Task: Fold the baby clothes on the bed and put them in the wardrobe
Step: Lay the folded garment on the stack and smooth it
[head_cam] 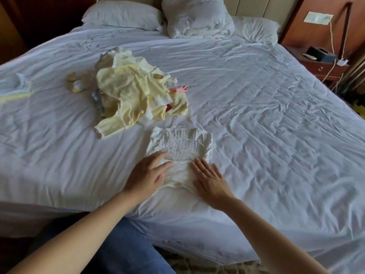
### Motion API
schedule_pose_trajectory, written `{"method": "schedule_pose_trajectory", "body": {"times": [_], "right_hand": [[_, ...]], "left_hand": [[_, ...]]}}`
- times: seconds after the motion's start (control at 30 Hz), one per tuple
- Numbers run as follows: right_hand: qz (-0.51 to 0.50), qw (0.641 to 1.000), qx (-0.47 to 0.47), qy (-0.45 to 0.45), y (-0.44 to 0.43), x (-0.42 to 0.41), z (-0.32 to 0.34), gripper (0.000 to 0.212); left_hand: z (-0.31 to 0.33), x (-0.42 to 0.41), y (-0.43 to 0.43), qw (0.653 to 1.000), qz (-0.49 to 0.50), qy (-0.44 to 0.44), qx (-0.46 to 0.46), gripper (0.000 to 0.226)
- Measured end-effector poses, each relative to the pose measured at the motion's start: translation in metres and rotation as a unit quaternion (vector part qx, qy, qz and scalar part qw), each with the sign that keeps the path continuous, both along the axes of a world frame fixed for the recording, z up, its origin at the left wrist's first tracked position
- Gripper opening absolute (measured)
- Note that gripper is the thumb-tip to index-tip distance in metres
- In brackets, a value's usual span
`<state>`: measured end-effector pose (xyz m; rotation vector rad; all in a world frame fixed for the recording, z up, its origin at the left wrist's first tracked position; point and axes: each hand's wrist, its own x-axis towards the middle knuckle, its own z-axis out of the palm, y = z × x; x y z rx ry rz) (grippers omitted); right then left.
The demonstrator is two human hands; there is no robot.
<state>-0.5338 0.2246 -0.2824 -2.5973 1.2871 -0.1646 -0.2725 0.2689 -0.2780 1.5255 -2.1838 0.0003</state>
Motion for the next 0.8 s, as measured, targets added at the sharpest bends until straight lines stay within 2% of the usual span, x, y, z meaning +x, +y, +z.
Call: {"method": "schedule_pose_trajectory", "body": {"times": [0.07,0.17,0.3,0.37,0.5,0.67,0.73,0.8], "right_hand": [[0.016,1.000,-0.015,-0.020,0.001,-0.008,-0.003,0.058],[0.043,0.997,-0.026,-0.065,0.004,-0.017,-0.007,0.053],[0.044,0.991,-0.016,-0.123,0.007,-0.024,-0.007,0.052],[0.042,0.990,-0.016,-0.134,0.010,-0.029,-0.004,0.054],[0.061,0.987,-0.059,-0.136,0.017,-0.037,0.004,0.058],[0.065,0.988,-0.080,-0.113,0.016,-0.036,0.020,0.035],[0.065,0.988,-0.097,-0.100,0.016,-0.033,0.021,0.025],[0.066,0.988,-0.108,-0.087,0.019,-0.032,0.021,0.020]], "left_hand": [[-0.012,0.004,0.005,0.995,-0.038,-0.046,0.076,0.049],[-0.021,0.012,0.010,0.985,-0.048,-0.103,0.128,0.065],[-0.006,0.015,0.013,0.975,-0.064,-0.104,0.185,0.080],[0.000,0.021,0.019,0.973,-0.072,-0.077,0.203,0.082],[0.004,0.041,0.040,0.980,-0.059,0.020,0.191,0.072],[0.004,0.049,0.049,0.990,0.004,0.067,0.128,0.043],[0.008,0.044,0.048,0.990,0.025,0.066,0.118,0.029],[0.009,0.040,0.048,0.988,0.050,0.076,0.127,0.025]]}}
